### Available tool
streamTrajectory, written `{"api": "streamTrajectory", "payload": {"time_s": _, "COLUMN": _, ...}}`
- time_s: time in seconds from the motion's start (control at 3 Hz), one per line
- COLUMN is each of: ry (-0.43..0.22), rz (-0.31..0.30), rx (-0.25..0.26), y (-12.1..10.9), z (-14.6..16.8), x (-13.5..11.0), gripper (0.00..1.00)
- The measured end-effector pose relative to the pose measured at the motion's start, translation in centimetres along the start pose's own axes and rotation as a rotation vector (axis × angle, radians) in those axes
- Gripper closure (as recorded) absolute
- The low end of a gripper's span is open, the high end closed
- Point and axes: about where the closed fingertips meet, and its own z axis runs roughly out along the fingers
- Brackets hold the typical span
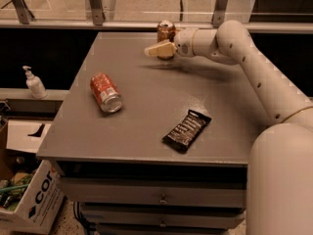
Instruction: Pick orange can
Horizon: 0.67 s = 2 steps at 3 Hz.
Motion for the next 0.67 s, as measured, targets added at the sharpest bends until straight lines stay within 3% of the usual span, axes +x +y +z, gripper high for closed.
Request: {"api": "streamTrajectory", "payload": {"time_s": 0.67, "ry": 0.002, "rz": 0.015, "rx": 0.019, "y": -0.61, "z": -0.29, "x": -0.15, "gripper": 0.64}}
